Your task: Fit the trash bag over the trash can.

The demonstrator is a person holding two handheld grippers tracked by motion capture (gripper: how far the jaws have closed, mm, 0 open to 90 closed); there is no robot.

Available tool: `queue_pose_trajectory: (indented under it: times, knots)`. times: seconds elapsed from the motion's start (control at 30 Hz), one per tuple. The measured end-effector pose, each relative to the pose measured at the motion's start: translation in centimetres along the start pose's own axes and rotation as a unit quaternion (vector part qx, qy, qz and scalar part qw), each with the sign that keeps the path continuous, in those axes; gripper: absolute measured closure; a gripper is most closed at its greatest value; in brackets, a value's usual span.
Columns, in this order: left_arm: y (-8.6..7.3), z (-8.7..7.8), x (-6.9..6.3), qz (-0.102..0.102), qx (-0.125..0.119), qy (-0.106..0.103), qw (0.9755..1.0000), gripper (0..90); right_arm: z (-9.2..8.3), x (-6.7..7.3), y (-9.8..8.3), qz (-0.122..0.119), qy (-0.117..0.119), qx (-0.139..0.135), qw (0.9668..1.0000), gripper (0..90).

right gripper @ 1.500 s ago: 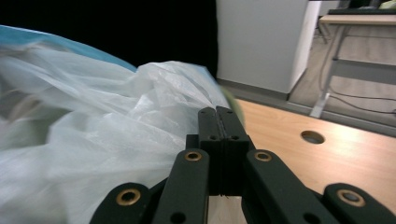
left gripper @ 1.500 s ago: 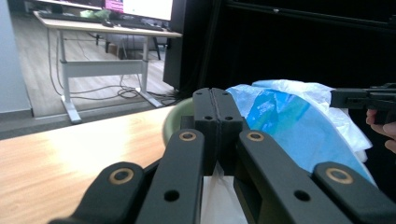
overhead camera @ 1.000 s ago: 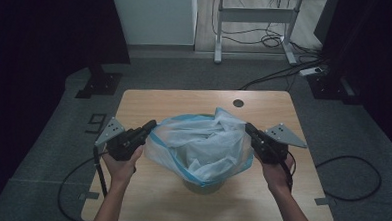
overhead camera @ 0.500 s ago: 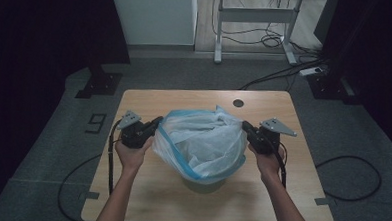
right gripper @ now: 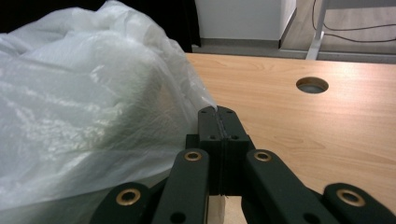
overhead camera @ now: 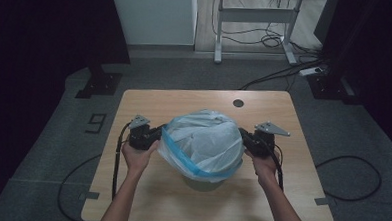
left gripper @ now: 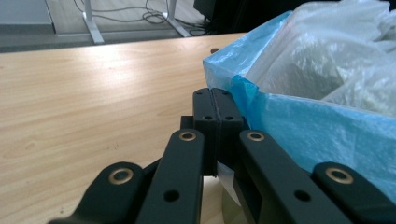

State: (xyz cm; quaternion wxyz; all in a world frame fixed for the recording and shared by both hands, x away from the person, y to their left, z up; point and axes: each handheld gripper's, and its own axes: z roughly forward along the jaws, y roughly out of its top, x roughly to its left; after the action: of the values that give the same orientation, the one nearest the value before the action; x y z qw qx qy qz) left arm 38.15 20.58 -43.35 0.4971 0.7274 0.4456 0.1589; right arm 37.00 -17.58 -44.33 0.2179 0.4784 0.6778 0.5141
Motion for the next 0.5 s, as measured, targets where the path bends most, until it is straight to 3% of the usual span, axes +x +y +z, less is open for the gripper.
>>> queue_pose_trajectory:
  times: [0.5]
  knots:
    - [-1.2, 1.3, -0.3, -0.002, 0.036, -0.02, 0.9991, 89.6, 0.9, -0.6, -1.3, 0.02, 0.015, 0.033, 0.9991, 88.8]
